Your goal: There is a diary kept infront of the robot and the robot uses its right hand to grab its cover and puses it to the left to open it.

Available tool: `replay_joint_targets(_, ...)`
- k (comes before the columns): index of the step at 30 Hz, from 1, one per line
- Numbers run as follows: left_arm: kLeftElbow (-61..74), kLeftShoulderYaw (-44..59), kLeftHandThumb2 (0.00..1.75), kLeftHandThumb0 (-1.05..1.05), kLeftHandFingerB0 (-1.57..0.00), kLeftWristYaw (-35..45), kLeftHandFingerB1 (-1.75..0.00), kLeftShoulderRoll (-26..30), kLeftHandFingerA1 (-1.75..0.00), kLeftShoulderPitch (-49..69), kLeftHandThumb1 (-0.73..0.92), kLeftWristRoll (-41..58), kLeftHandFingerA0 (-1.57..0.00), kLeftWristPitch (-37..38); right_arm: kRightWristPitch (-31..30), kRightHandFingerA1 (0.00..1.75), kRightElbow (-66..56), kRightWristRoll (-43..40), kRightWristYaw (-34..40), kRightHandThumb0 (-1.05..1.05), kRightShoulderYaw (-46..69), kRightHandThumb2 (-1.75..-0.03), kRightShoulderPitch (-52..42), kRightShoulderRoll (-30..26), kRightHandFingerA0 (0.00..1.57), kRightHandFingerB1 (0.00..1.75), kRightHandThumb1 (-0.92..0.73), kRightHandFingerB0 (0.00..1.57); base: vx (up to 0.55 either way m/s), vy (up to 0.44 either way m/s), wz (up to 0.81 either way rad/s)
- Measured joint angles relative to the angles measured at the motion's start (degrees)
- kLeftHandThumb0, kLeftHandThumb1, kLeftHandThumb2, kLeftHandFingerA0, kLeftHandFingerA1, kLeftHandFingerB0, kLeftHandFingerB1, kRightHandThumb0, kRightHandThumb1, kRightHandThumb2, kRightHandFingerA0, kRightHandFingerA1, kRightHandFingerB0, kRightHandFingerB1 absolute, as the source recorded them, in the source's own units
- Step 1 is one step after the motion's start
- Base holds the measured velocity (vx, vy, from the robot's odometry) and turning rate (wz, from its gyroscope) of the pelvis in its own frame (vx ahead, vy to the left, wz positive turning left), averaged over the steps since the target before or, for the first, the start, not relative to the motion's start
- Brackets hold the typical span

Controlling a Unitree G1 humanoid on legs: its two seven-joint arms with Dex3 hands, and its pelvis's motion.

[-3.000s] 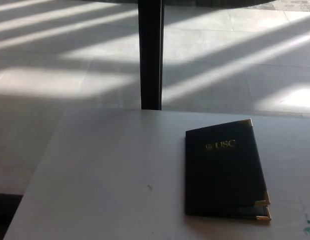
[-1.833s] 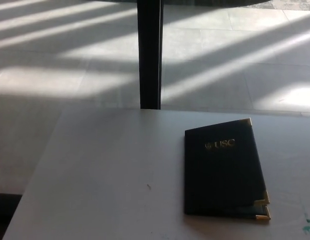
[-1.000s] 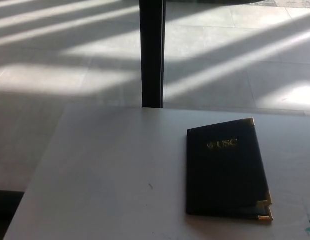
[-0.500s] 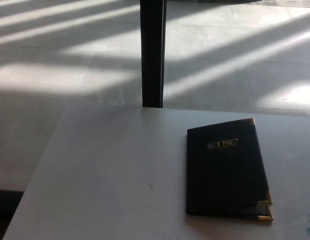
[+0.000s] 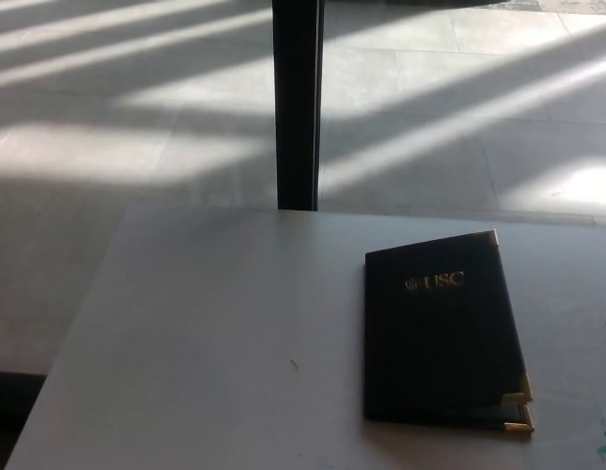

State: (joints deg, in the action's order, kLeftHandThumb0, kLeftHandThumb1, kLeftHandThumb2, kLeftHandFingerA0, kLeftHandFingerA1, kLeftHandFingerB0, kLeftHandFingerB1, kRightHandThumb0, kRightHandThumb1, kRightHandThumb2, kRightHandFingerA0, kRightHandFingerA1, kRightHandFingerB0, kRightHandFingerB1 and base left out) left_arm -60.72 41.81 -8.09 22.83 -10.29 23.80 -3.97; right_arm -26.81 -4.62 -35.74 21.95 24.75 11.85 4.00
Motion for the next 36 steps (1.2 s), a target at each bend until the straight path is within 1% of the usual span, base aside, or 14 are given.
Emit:
replay_joint_targets(1, 0.0, 0.0, 1.03, -0.86, -0.35, -0.1, -0.96, 0.0, -1.1, 0.0, 0.92, 0.0, -0.45, 0.0, 0.0, 0.59, 0.1, 0.2, -0.1, -0.61, -0.6, -1.02, -0.3, 0.3, 0.28, 0.5, -0.82, 0.21, 0.0, 0.0, 0.0)
replay_joint_targets(2, 0.0, -0.1, 1.02, -0.87, -0.36, -0.1, -0.94, 0.0, -1.1, -0.1, 0.92, 0.0, -0.46, 0.0, 0.1, 0.57, 0.2, 0.4, -0.3, -0.62, -1.1, -0.76, -0.4, 0.6, 0.31, 0.42, -0.92, 0.21, 0.0, 0.0, 0.0)
replay_joint_targets(3, 0.0, -0.1, 1.02, -0.87, -0.39, -0.1, -0.87, 0.0, -1.0, -0.1, 0.92, 0.0, -0.46, 0.0, 0.3, 0.61, 0.4, 0.6, -0.5, -0.65, -1.7, -0.73, -0.6, 1.3, 0.36, 0.43, -0.92, 0.25, 0.0, 0.0, 0.0)
replay_joint_targets(11, 0.0, -0.5, 1.0, -0.86, -0.4, -0.2, -0.87, 0.1, -0.98, -0.3, 0.92, 0.1, -0.44, 0.0, 1.8, 0.65, 2.5, 3.1, -0.9, -0.65, -5.3, -0.75, -2.2, 4.3, 0.38, 0.43, -0.92, 0.27, 0.0, 0.0, 0.0)
replay_joint_targets(12, -0.1, -0.5, 0.99, -0.87, -0.35, -0.3, -0.92, 0.1, -1.12, -0.3, 0.92, 0.1, -0.44, 0.0, 1.9, 0.64, 2.6, 3.4, -0.9, -0.65, -5.6, -0.75, -2.3, 4.6, 0.36, 0.44, -0.92, 0.27, 0.0, 0.0, 0.0)
replay_joint_targets(14, -0.2, -0.4, 0.99, -0.87, -0.39, -0.5, -0.85, 0.2, -1.0, -0.5, 0.92, 0.1, -0.46, 0.0, 2.4, 0.63, 2.7, 4.1, -0.9, -0.65, -6.3, -0.75, -2.6, 5.3, 0.37, 0.46, -0.92, 0.29, 0.0, 0.0, 0.0)
replay_joint_targets(24, -0.5, -0.6, 1.02, -0.87, -0.38, -0.8, -0.86, 0.5, -0.99, -1.1, 0.92, 0.1, -0.44, 0.0, 3.8, 0.68, 3.3, 6.5, -1.4, -0.69, -9.4, -0.77, -3.8, 7.7, 0.37, 0.44, -0.92, 0.25, 0.0, 0.0, 0.0)
replay_joint_targets(27, -0.7, -0.7, 1.02, -0.87, -0.37, -0.8, -0.94, 0.9, -1.09, -1.1, 0.92, 0.1, -0.46, 0.0, 4.7, 0.69, 3.1, 7.5, -1.7, -0.66, -11.8, -0.76, -4.9, 7.8, 0.42, 0.45, -0.92, 0.3, 0.0, 0.0, 0.0)
replay_joint_targets(28, -0.8, -0.8, 1.0, -0.88, -0.41, -0.8, -0.87, 1.1, -0.99, -1.2, 0.92, 0.1, -0.48, 0.0, 5.1, 0.68, 2.9, 7.9, -1.7, -0.63, -12.5, -1.09, -5.2, 7.8, 0.4, 0.55, -0.77, 0.29, 0.0, 0.0, 0.0)
replay_joint_targets(30, -0.9, -0.8, 1.0, -0.88, -0.41, -0.9, -0.87, 1.3, -0.99, -1.2, 0.92, 0.1, -0.48, 0.0, 5.5, 0.68, 2.5, 8.5, -1.7, -0.63, -14.0, -1.09, -5.8, 7.9, 0.4, 0.55, -0.77, 0.29, 0.0, 0.0, 0.0)
replay_joint_targets(31, -1.0, -0.8, 1.03, -0.88, -0.4, -0.9, -0.86, 1.3, -0.98, -1.3, 0.92, 0.1, -0.46, 0.0, 5.7, 0.69, 2.4, 8.7, -1.7, -0.65, -14.9, -0.74, -6.1, 7.9, 0.43, 0.45, -0.92, 0.35, 0.0, 0.0, 0.0)
replay_joint_targets(34, -1.1, -0.8, 1.0, -0.87, -0.41, -0.9, -0.89, 1.5, -0.98, -1.3, 0.92, 0.1, -0.46, 0.0, 6.0, 0.7, 2.0, 9.2, -1.5, -0.65, -16.8, -0.74, -6.8, 7.9, 0.43, 0.45, -0.92, 0.34, 0.0, 0.0, 0.0)
replay_joint_targets(35, -1.2, -0.9, 1.04, -0.87, -0.41, -0.8, -0.88, 1.5, -0.98, -1.3, 0.92, 0.1, -0.47, 0.0, 6.1, 0.7, 1.8, 9.3, -1.4, -0.62, -17.4, -1.11, -7.1, 7.9, 0.4, 0.55, -0.79, 0.26, 0.0, 0.0, 0.0)
replay_joint_targets(36, -1.2, -0.8, 1.03, -0.89, -0.41, -0.8, -0.89, 1.5, -0.99, -1.3, 0.92, 0.1, -0.46, 0.0, 6.3, 0.67, 1.7, 9.4, -1.3, -0.65, -17.9, -0.76, -7.3, 7.9, 0.37, 0.45, -0.92, 0.29, 0.0, 0.0, 0.0)
